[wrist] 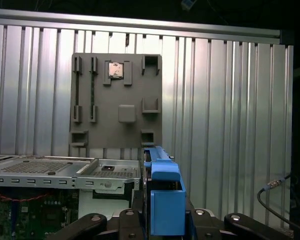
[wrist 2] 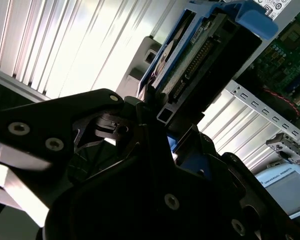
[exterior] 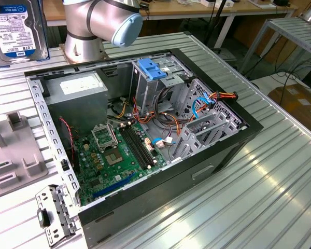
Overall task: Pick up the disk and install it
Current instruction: 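Pick up the disk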
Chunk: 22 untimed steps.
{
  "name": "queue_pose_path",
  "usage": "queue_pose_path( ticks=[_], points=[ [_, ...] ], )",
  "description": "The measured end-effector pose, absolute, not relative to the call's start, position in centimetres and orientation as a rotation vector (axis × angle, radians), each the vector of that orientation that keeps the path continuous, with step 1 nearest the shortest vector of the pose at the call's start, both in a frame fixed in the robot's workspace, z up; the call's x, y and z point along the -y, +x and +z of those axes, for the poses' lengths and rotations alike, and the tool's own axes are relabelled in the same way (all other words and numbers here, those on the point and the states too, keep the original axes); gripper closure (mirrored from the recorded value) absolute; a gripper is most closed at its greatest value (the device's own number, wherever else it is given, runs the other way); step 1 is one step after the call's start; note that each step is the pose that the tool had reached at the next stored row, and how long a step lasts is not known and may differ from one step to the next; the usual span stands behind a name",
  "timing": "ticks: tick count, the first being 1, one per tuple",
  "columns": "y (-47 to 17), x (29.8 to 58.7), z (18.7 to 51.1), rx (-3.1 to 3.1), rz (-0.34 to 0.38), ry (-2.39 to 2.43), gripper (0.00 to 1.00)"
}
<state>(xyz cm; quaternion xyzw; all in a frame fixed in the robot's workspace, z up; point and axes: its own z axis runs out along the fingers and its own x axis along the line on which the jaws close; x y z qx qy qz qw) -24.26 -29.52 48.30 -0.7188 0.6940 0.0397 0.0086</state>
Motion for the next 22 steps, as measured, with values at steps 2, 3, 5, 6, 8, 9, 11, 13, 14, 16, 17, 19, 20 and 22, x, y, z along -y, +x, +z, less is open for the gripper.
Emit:
queue_pose_path(
  ticks=[2, 3, 5, 6, 8, 9, 11, 13, 14, 16, 17, 19, 20, 22],
  points=[
    [-23.9, 29.5, 48.3, -2.168, 0.124, -2.246, 0.63],
    [-23.7, 29.5, 48.3, -2.168, 0.124, -2.246, 0.63],
    [-23.3, 29.5, 48.3, -2.168, 0.124, -2.246, 0.63],
    [-23.1, 29.5, 48.3, -2.168, 0.124, -2.246, 0.63],
    [-22.8, 29.5, 48.3, -2.169, 0.124, -2.246, 0.63],
    [-22.6, 29.5, 48.3, -2.169, 0.124, -2.246, 0.63],
    [-22.3, 29.5, 48.3, -2.168, 0.124, -2.246, 0.63],
    [-22.0, 29.5, 48.3, -2.169, 0.124, -2.246, 0.63],
    [-21.8, 29.5, 48.3, -2.168, 0.124, -2.246, 0.63],
    [-21.5, 29.5, 48.3, -2.168, 0.124, -2.246, 0.63],
    [-21.3, 29.5, 48.3, -2.168, 0.124, -2.246, 0.63],
    [-21.0, 29.5, 48.3, -2.168, 0.124, -2.246, 0.63],
    [-20.8, 29.5, 48.3, -2.168, 0.124, -2.246, 0.63],
    [-20.5, 29.5, 48.3, -2.169, 0.124, -2.246, 0.63]
  ],
)
